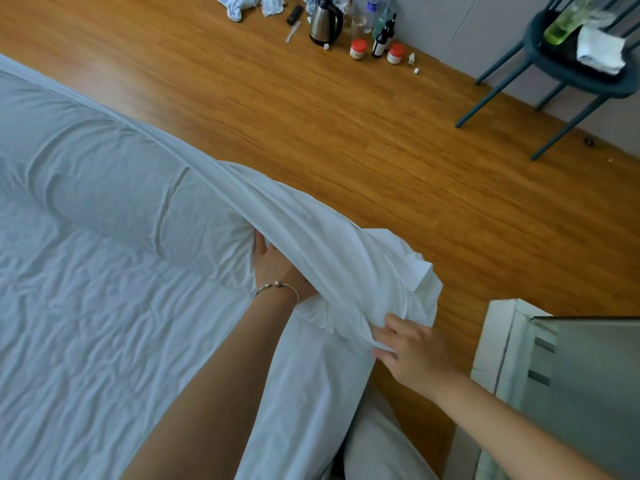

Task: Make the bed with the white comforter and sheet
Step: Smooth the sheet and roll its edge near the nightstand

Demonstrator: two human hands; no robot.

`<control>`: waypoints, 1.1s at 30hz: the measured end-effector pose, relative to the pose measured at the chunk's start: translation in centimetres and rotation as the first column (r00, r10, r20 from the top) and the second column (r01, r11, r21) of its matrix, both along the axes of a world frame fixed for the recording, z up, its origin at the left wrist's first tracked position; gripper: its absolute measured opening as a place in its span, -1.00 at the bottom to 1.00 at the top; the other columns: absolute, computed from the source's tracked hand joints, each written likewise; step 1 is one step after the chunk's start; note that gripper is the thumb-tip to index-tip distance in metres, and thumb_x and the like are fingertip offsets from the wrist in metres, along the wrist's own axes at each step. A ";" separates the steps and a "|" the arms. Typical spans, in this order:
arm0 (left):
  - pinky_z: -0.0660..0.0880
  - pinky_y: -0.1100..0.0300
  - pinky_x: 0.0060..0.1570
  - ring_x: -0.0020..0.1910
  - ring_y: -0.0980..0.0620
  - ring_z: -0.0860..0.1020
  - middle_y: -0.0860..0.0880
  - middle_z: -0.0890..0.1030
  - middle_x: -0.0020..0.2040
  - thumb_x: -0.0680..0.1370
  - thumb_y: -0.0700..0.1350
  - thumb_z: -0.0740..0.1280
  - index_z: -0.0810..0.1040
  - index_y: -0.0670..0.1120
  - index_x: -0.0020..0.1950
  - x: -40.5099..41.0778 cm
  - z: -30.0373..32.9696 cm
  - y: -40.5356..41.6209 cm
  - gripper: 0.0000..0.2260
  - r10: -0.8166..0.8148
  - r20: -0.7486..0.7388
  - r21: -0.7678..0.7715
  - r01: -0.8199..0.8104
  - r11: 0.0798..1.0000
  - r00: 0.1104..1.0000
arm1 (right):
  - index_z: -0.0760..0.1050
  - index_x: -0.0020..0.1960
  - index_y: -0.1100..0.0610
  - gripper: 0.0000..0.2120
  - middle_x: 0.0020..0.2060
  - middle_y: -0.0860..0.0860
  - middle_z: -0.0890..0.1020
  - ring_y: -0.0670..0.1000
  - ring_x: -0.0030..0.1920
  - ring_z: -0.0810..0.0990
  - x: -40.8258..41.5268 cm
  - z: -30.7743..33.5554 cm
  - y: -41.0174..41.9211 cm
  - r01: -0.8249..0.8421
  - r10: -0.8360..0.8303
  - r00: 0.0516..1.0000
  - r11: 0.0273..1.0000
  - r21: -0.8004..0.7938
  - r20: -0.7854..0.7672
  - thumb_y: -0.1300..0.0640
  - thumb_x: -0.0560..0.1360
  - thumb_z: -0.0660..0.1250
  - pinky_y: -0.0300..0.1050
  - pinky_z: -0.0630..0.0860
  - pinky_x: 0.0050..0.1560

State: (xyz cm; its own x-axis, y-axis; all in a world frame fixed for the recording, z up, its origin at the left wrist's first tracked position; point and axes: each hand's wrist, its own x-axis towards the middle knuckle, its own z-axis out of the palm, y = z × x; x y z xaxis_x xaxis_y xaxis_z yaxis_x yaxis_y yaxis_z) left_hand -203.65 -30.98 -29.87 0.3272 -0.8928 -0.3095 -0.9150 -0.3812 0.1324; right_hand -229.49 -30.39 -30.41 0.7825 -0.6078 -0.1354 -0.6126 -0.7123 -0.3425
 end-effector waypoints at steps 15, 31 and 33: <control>0.49 0.06 0.18 0.15 -0.02 0.51 0.05 0.53 0.10 0.13 0.25 0.53 0.60 -0.10 -0.01 -4.9 1.6 0.3 -0.41 0.514 -0.835 -0.055 -0.958 0.282 0.200 | 0.52 0.20 -0.10 -0.66 0.12 -0.11 0.51 0.03 0.03 0.58 3.3 -1.8 -1.5 0.128 -0.078 0.926 0.985 0.113 -0.369 0.24 0.52 0.28 -0.14 0.41 -0.21; 0.04 -0.19 0.47 0.28 -0.18 0.32 -0.13 0.32 0.26 0.51 -0.08 0.18 0.34 -0.18 0.25 -4.7 -1.9 7.3 -0.65 0.690 -0.024 -0.596 -0.565 0.571 0.723 | 0.61 -0.02 -0.02 -0.72 0.00 -0.10 0.61 0.03 0.07 0.58 3.1 -1.5 -2.5 -0.029 0.116 0.905 0.977 0.213 -0.409 0.31 0.40 0.30 -0.17 0.48 -0.16; 0.27 -0.14 0.39 0.12 -0.18 0.42 -0.15 0.45 0.11 0.38 -0.31 0.19 0.45 -0.17 0.16 -5.7 -0.5 4.3 -0.65 0.346 -0.009 -0.711 -0.249 0.658 0.938 | 0.62 0.04 -0.03 -0.71 0.03 -0.09 0.62 0.05 0.07 0.59 2.9 -1.3 -2.5 -0.055 0.132 0.913 0.977 0.204 -0.385 0.28 0.44 0.30 -0.15 0.52 -0.11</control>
